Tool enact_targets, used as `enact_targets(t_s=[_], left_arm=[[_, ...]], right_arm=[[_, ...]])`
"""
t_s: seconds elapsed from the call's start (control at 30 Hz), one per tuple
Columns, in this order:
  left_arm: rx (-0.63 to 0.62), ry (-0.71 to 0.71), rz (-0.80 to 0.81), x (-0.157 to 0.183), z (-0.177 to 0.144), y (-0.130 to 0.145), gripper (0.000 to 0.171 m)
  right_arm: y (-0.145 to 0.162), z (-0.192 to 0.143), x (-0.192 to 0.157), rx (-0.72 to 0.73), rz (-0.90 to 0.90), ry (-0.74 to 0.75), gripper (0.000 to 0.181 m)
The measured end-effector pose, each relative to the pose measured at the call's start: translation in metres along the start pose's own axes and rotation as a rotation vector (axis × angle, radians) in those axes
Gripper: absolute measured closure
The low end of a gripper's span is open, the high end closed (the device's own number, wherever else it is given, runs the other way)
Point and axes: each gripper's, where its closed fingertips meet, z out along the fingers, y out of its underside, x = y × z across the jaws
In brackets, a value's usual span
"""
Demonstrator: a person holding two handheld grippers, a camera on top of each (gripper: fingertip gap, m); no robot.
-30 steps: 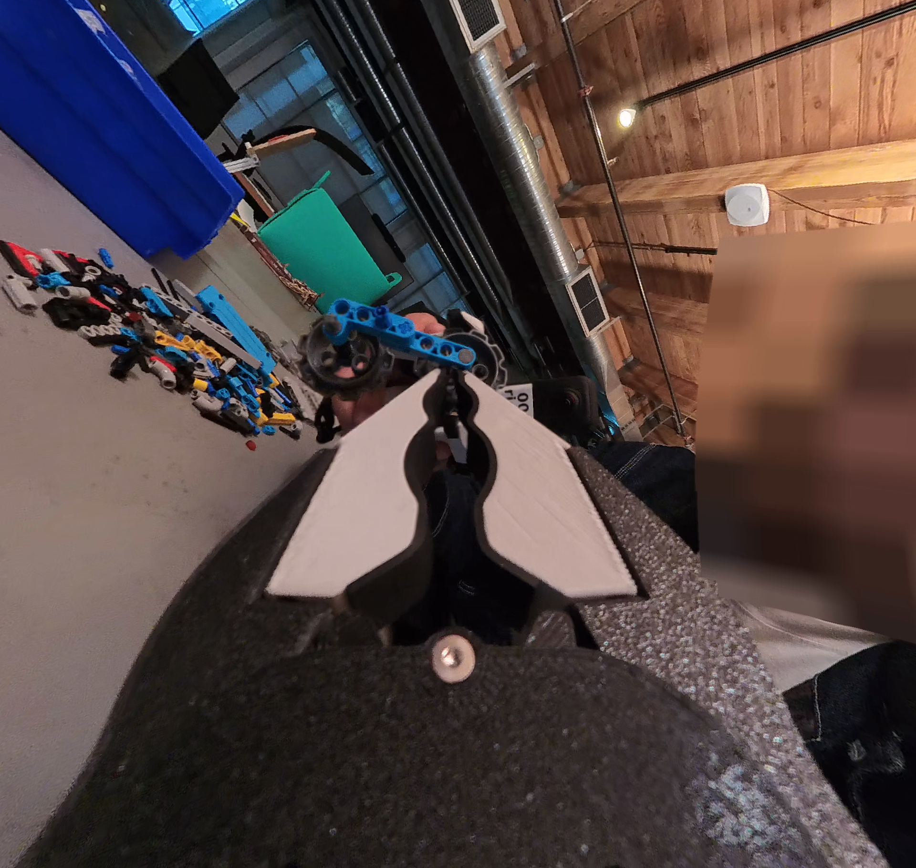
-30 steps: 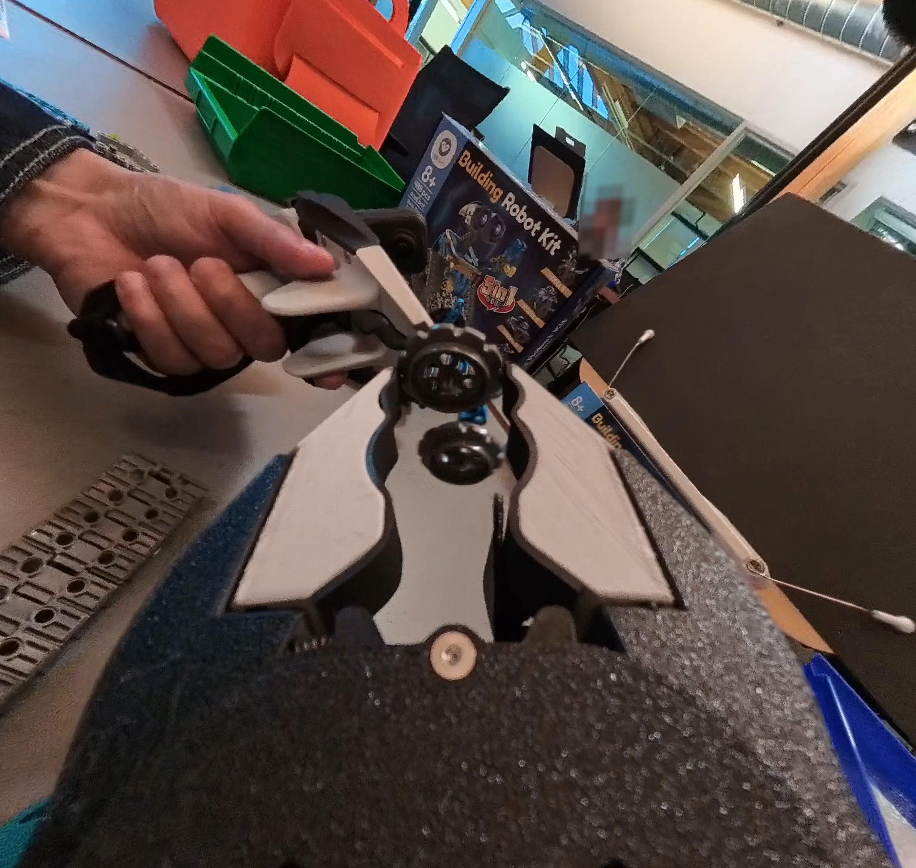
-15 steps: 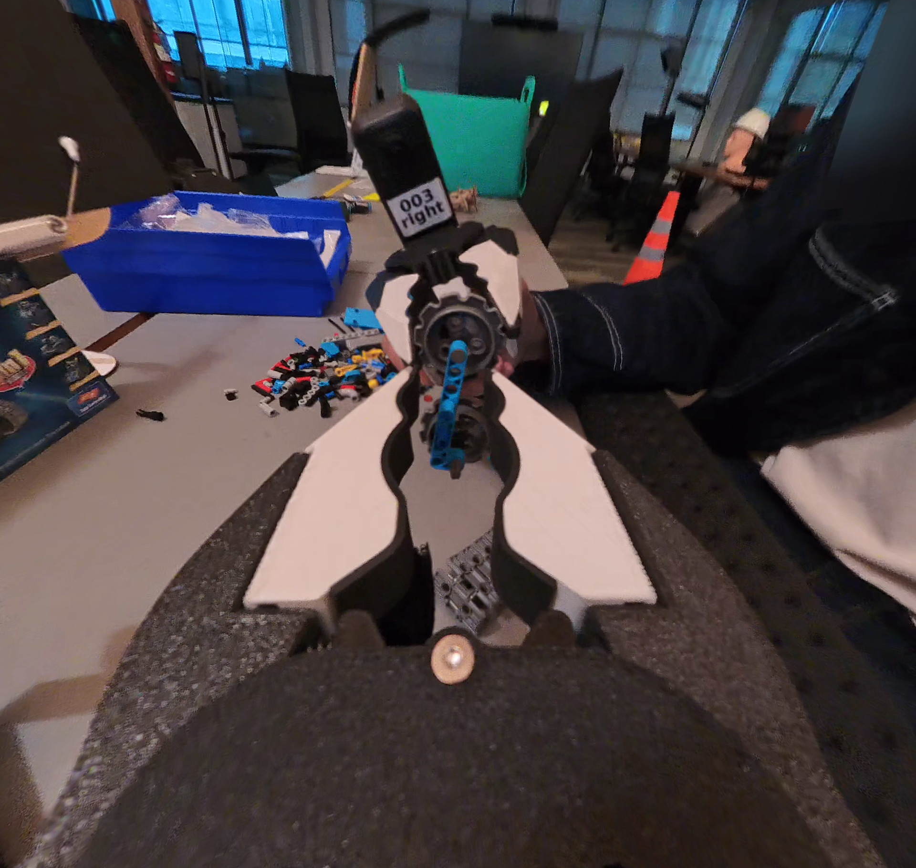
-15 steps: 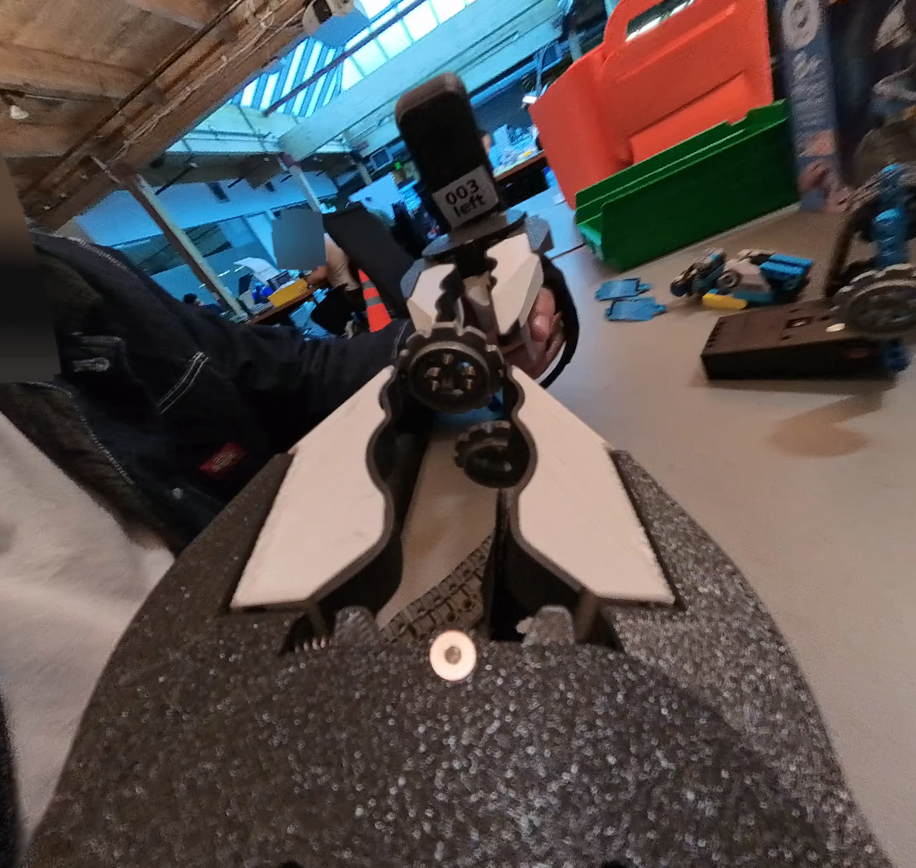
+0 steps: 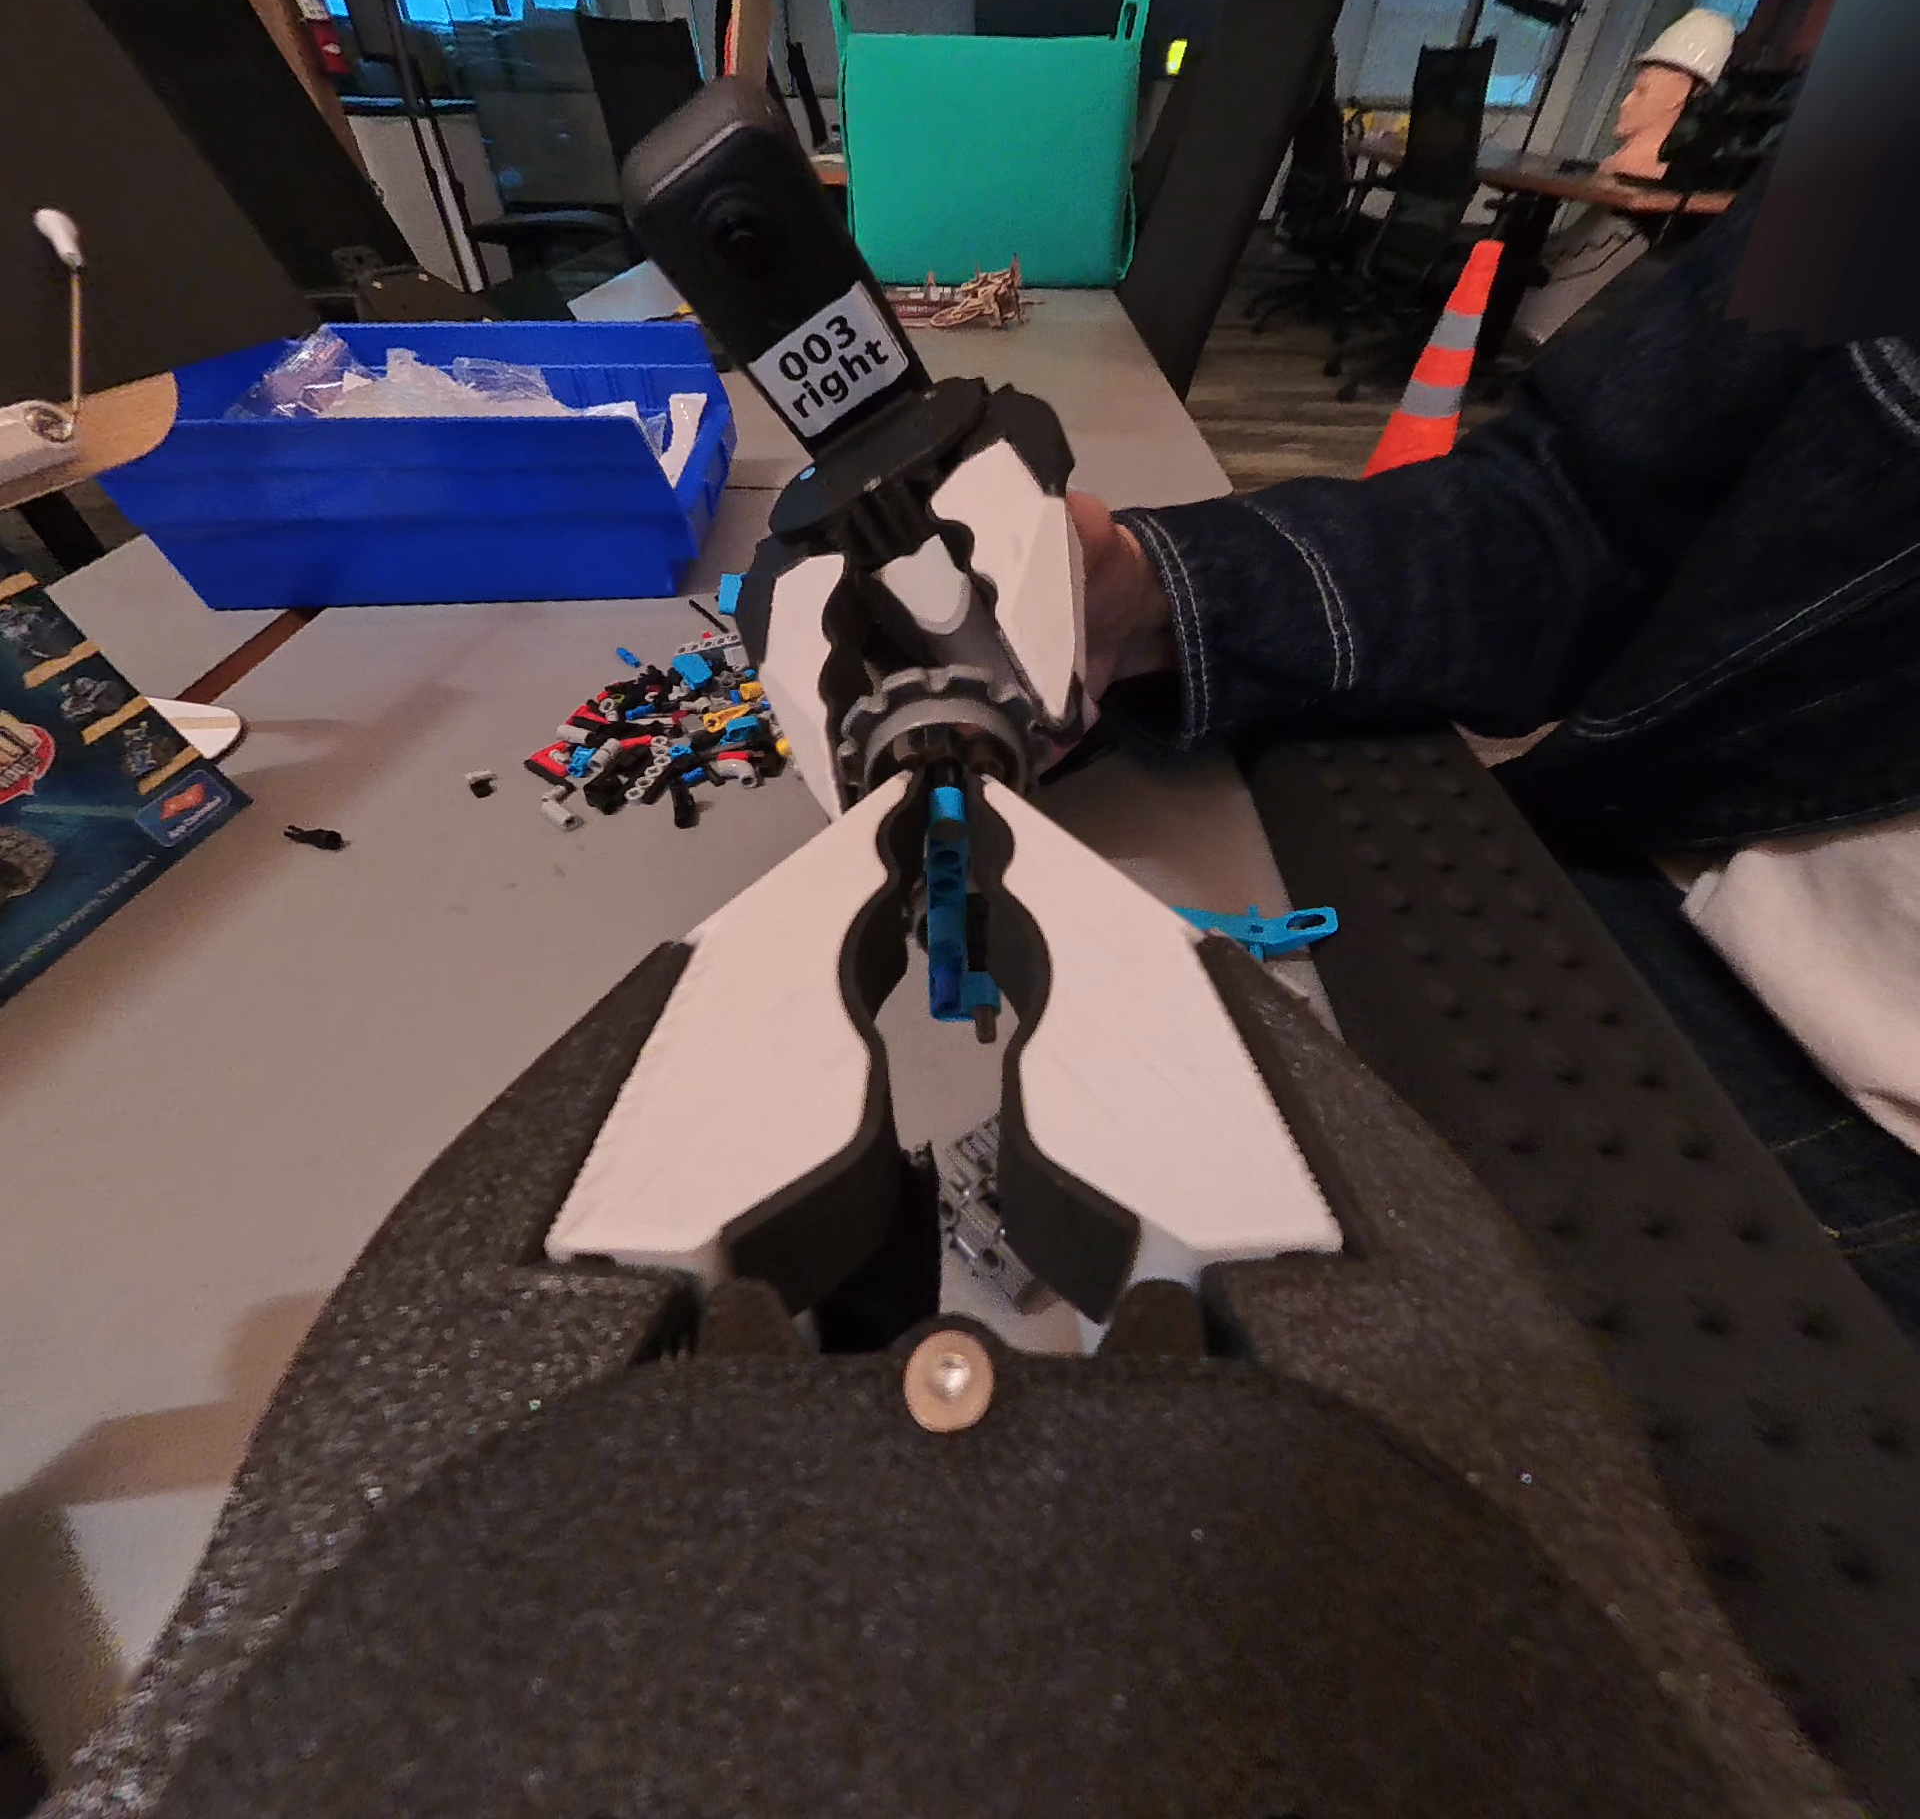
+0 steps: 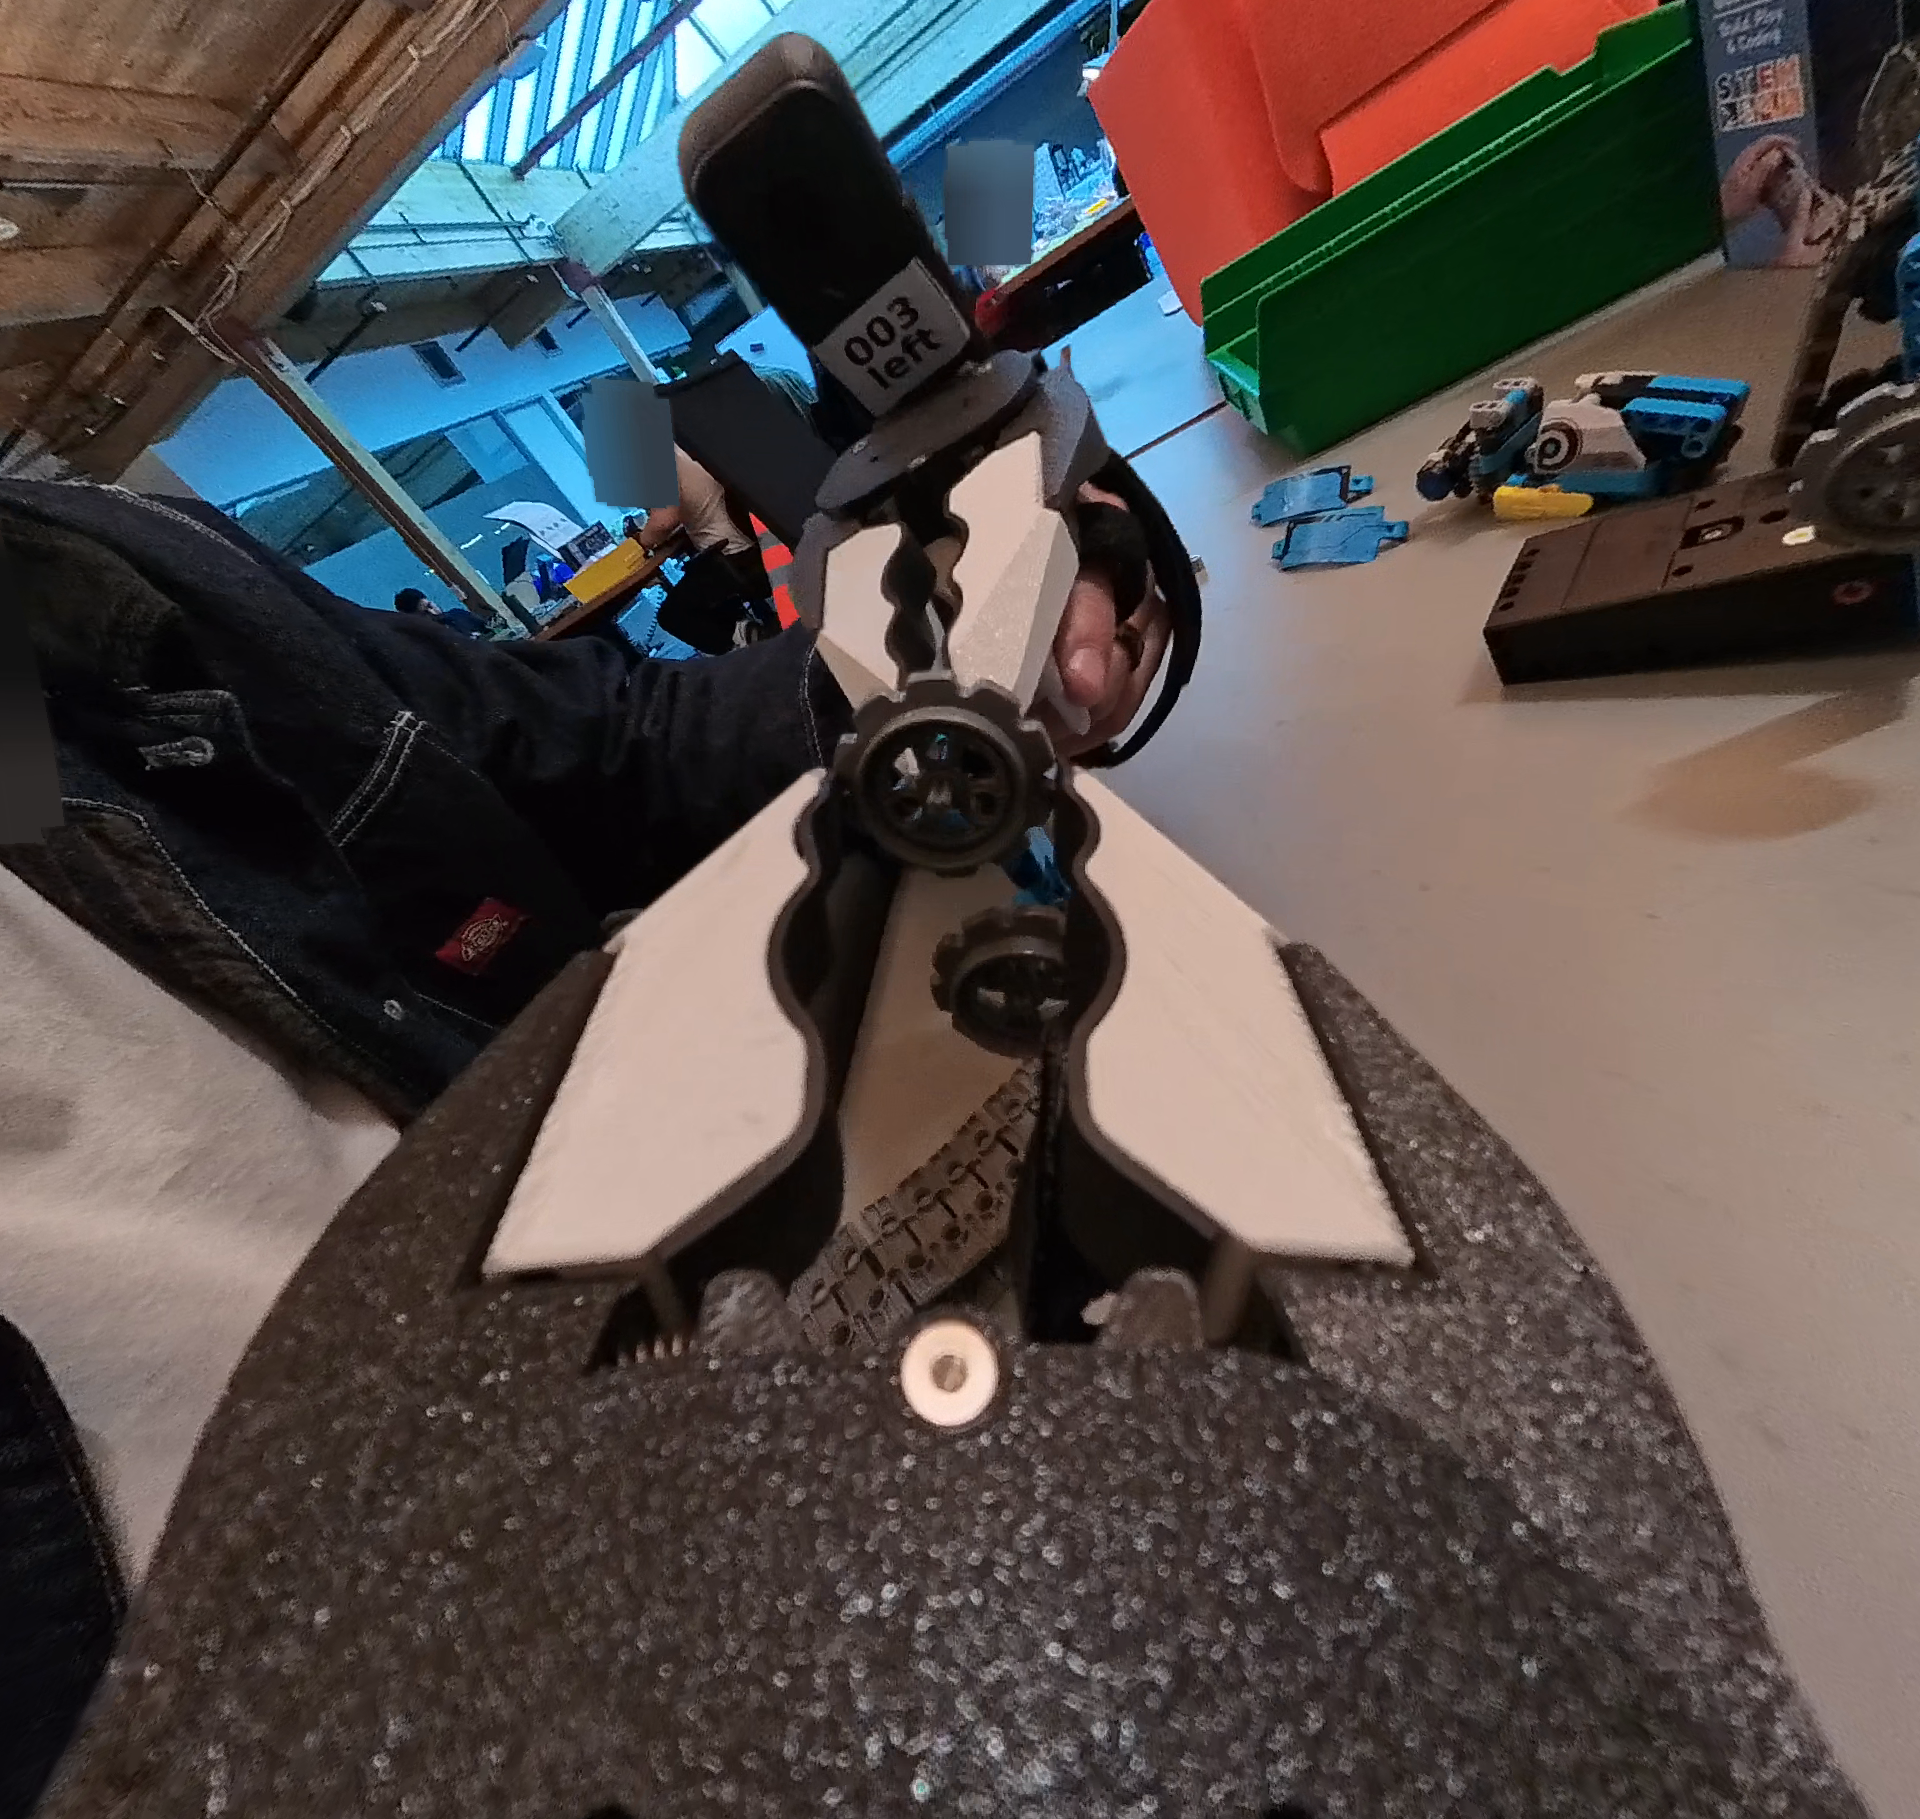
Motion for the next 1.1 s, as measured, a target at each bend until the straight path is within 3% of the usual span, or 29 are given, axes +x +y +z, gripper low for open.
enact_targets(t_s=[0.3,0.5,0.57,0.6,0.7,0.8,1.1], left_arm=[[-0.015,-0.021,0.068,0.001,-0.007,-0.004,0.166],[-0.063,-0.055,0.085,-0.002,-0.003,0.003,0.166],[-0.091,-0.098,0.095,-0.009,-0.003,0.008,0.166],[-0.102,-0.114,0.100,-0.012,-0.003,0.010,0.166],[-0.123,-0.123,0.089,-0.015,-0.001,0.014,0.166],[-0.122,-0.111,0.079,-0.012,0.003,0.015,0.166],[-0.062,-0.096,0.093,-0.007,-0.001,0.003,0.166]], right_arm=[[-0.004,0.000,-0.006,0.014,-0.022,-0.039,0.148],[0.000,-0.002,0.000,0.007,-0.039,0.016,0.146],[-0.001,0.000,0.006,0.004,-0.055,0.062,0.109],[0.001,0.002,0.007,-0.005,-0.067,0.073,0.107],[0.006,0.009,0.010,-0.033,-0.126,0.124,0.118],[0.004,0.005,0.018,-0.033,-0.153,0.179,0.141],[-0.001,0.004,0.010,-0.019,-0.173,0.134,0.143]])
